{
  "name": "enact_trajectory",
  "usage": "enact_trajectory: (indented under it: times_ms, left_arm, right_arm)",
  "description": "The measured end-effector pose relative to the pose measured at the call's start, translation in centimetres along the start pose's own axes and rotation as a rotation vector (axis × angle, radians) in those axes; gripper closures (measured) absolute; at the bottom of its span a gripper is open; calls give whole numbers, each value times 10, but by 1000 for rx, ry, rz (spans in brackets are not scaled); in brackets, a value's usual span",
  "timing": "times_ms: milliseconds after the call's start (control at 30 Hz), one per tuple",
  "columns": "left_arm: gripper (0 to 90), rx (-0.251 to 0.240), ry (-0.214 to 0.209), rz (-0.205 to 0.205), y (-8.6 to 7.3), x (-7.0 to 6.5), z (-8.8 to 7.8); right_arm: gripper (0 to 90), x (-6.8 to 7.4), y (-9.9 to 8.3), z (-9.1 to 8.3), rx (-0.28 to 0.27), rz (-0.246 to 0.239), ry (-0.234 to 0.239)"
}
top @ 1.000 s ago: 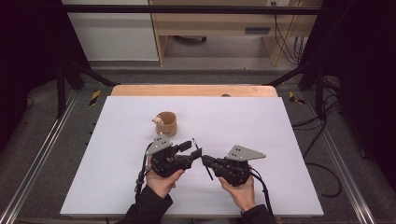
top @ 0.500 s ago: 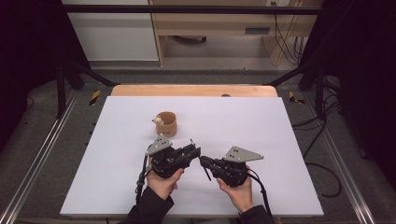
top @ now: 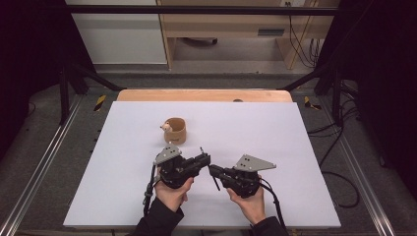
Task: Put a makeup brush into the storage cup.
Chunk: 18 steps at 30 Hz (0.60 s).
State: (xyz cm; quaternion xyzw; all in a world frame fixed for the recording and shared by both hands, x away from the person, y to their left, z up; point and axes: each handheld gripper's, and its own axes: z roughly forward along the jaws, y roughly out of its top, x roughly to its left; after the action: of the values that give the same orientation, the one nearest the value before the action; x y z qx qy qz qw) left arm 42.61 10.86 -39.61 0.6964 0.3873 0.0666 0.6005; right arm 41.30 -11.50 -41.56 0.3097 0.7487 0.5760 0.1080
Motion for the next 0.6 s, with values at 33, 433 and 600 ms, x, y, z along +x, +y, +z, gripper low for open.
enact_trajectory:
  times_ms: [33, 433, 600]
  left_arm:
    - [807, -2, -1, 2, 0, 0, 0]
    - [844, -6, -11, 6, 0, -4, -1]
    - [846, -5, -1, 21, 1, -5, -2]
  right_arm:
    - [858, 0, 0, 0, 0, 1, 0]
    - [854, 1, 0, 2, 2, -1, 4]
    - [828, 2, 0, 2, 0, 1, 6]
